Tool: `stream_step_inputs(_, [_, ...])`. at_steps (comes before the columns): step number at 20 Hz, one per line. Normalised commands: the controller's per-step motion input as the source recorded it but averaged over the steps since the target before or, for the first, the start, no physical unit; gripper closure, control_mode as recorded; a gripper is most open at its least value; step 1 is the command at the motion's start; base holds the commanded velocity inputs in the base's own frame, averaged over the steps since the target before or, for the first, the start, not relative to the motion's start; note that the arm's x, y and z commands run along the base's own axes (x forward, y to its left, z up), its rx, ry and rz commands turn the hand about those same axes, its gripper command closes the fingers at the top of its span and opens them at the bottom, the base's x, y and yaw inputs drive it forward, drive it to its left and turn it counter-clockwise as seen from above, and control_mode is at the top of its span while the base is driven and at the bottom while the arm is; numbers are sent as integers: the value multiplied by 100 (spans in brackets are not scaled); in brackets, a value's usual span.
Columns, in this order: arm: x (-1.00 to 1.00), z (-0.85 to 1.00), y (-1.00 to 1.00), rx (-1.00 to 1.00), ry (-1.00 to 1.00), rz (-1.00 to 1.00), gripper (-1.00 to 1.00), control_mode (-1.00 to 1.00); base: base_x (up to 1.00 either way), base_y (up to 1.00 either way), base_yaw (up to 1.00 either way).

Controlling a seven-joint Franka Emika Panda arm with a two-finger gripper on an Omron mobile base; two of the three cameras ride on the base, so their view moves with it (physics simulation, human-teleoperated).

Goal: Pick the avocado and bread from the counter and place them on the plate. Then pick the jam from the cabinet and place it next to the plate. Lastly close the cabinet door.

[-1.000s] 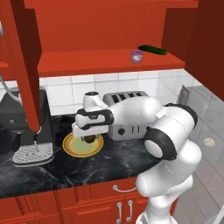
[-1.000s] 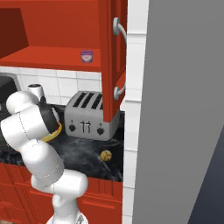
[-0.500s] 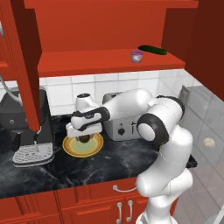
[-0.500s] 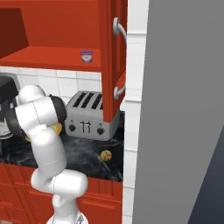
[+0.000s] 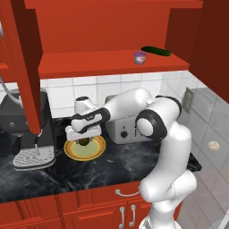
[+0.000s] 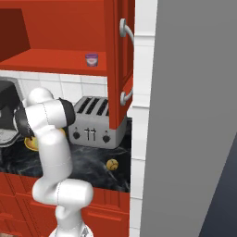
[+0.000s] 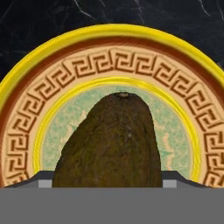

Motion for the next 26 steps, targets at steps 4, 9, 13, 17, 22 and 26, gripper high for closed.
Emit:
stream_step_inputs(4, [9, -15, 4, 0, 0, 0, 100, -100, 0, 0, 0])
stream_step_inputs(9, [2, -1, 0, 0, 0, 0, -100, -100, 0, 0, 0])
stream_step_inputs(13, [-1, 0, 0, 0, 0, 0, -100, -100, 0, 0, 0])
stream_step_inputs(17, [-13, 3, -4, 0, 0, -4, -100, -100, 0, 0, 0])
stream_step_inputs(22, [-14, 15, -10, 0, -5, -4, -100, -100, 0, 0, 0])
stream_step_inputs(26, [-42, 36, -25, 0, -9, -5, -100, -100, 0, 0, 0])
